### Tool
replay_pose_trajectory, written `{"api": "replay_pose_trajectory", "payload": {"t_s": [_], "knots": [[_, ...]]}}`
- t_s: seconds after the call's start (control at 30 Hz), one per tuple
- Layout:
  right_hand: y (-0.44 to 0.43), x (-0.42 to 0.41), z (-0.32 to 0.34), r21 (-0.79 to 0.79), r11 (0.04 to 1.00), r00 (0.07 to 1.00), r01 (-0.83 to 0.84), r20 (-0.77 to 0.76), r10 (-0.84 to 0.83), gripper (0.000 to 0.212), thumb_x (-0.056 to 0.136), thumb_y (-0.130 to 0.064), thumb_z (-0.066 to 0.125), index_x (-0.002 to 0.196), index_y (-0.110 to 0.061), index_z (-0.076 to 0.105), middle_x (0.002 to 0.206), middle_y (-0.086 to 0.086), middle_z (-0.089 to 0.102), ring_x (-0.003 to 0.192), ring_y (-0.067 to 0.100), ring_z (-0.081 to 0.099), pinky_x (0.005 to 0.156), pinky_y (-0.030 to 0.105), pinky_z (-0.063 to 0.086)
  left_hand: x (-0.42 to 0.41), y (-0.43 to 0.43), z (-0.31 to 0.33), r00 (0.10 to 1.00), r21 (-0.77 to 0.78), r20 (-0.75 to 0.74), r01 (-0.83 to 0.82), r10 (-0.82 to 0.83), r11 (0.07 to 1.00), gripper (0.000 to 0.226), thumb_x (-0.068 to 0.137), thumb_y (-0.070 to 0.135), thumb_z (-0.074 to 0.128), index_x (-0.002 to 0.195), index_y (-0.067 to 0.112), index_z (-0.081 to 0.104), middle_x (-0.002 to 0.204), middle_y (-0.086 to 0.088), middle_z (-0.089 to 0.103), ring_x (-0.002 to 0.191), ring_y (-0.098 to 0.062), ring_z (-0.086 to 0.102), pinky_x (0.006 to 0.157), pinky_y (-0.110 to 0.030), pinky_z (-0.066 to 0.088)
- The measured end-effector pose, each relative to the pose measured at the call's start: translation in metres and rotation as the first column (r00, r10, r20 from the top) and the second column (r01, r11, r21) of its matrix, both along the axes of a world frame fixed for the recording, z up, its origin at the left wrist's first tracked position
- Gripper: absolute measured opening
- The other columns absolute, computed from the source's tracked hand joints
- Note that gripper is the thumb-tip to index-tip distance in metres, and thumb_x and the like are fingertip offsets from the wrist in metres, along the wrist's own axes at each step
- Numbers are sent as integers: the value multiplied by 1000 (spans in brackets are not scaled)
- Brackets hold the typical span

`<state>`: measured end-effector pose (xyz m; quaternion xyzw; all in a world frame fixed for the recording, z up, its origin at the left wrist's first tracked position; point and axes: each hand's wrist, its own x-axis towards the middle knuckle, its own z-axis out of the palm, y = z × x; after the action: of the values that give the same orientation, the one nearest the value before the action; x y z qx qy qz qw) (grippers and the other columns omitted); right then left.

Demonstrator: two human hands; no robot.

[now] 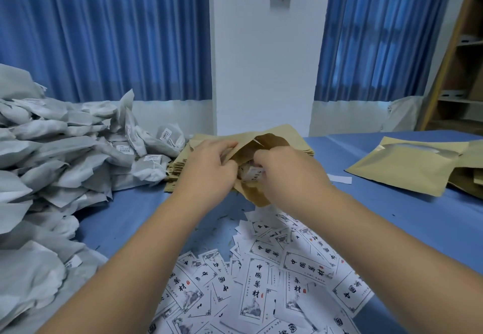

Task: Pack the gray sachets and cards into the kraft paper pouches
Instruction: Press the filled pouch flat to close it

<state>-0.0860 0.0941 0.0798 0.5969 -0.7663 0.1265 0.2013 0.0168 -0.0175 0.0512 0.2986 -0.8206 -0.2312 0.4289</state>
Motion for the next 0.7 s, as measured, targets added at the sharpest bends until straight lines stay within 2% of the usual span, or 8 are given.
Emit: {"api": "replay_pose_trajectory", "payload": {"t_s": [0.13,0.27,0.33,0.47,0.6,0.67,0.7], "knots": [[-8,1,8,163,985,998,64,-17,-62,17,77,-10,47,64,-20,41,65,-1,41,53,14,35,45,24,23,0,-2,0,1000,-20,16,2,-1,1000,47,81,11,51,124,26,64,123,5,58,118,-14,50,104,-32,39],[-26,-2,-3,142,984,987,107,-133,-88,25,81,-17,53,60,-22,40,62,-2,40,50,14,35,44,22,22,-1,-3,0,999,-39,34,-3,4,999,46,81,12,50,121,28,65,117,7,58,115,-14,48,92,-23,35],[-35,-5,-10,120,986,982,117,-160,-98,28,80,-17,55,57,-21,40,59,-3,41,47,14,35,44,21,23,-2,-4,-1,999,-31,38,-15,17,999,46,82,13,51,124,28,64,120,6,57,118,-14,46,91,-20,31],[-47,-9,-22,119,984,982,133,-147,-115,34,82,-13,57,55,-19,37,56,-2,38,47,14,32,43,21,21,-3,-2,-1,1000,-27,30,4,-3,1000,45,84,13,52,125,27,63,124,5,57,113,-9,47,88,-16,28],[-51,-13,-27,127,984,985,128,-130,-111,36,87,-14,55,58,-20,35,59,-3,35,55,16,34,43,24,19,-4,0,-2,1000,-38,18,24,-23,999,37,86,15,53,118,30,66,114,6,58,98,-4,47,72,-2,29],[-51,-13,-27,129,984,985,121,-137,-103,36,88,-13,54,59,-20,34,61,-3,34,61,19,35,45,24,19,-4,0,-2,999,-46,18,28,-27,999,34,87,16,53,114,31,67,109,6,58,96,-5,48,71,3,28],[-51,-13,-26,129,985,986,112,-141,-93,36,88,-14,54,59,-21,33,61,-2,33,62,19,35,46,24,20,-5,0,-2,999,-49,22,27,-26,998,34,87,16,53,114,30,67,109,6,58,97,-6,48,71,2,28]]}}
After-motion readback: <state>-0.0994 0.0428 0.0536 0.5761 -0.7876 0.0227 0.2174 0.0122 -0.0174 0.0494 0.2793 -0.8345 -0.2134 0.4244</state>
